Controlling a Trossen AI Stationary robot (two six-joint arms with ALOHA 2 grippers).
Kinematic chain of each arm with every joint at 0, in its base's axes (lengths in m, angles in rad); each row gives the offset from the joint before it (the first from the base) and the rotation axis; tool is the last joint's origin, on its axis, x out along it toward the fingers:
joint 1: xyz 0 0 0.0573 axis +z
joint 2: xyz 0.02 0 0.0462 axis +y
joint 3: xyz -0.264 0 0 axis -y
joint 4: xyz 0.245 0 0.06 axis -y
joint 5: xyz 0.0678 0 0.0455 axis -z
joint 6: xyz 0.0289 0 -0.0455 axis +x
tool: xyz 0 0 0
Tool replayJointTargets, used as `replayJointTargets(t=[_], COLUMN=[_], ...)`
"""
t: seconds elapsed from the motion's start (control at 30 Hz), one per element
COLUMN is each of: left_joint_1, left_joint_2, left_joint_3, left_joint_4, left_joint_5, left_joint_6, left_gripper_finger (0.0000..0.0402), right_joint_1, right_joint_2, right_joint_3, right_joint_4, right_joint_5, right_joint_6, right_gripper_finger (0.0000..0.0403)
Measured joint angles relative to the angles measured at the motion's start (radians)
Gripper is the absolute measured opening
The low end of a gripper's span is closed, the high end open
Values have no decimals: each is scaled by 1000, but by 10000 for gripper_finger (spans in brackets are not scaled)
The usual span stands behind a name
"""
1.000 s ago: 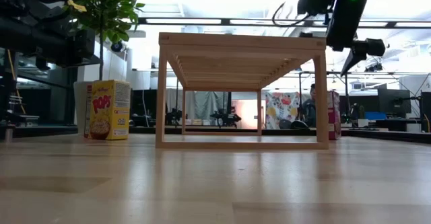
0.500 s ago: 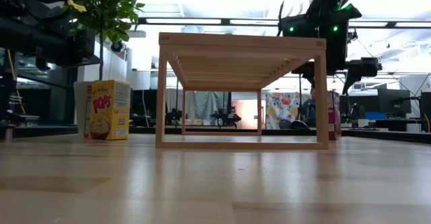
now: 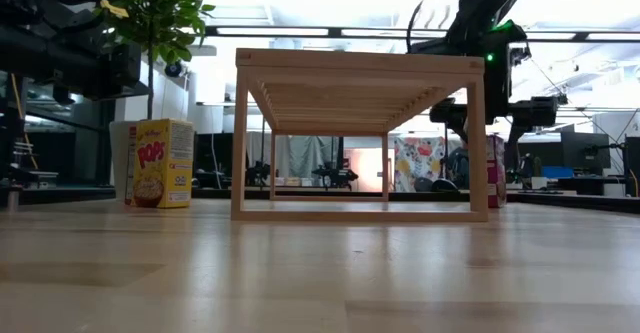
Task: Stack cereal on shelf
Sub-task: Put the top violet cereal box on the shelf
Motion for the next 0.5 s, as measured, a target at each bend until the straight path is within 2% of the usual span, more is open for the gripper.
replayJointTargets(t=[0.17, 0.5], left_joint_1=[0, 0], left_joint_2=[0, 0], left_joint_3=[0, 0], left_joint_4=[0, 0], left_joint_5=[0, 0], left_joint_6=[0, 0], left_gripper_finger=[3, 3], right_joint_1=[-11, -29], right_joint_2=[-3, -12], right_joint_3=[0, 6], right_joint_4=[-12, -84], right_joint_5=[-11, 21], right_joint_6=[-18, -80], right_gripper_finger=[241, 135])
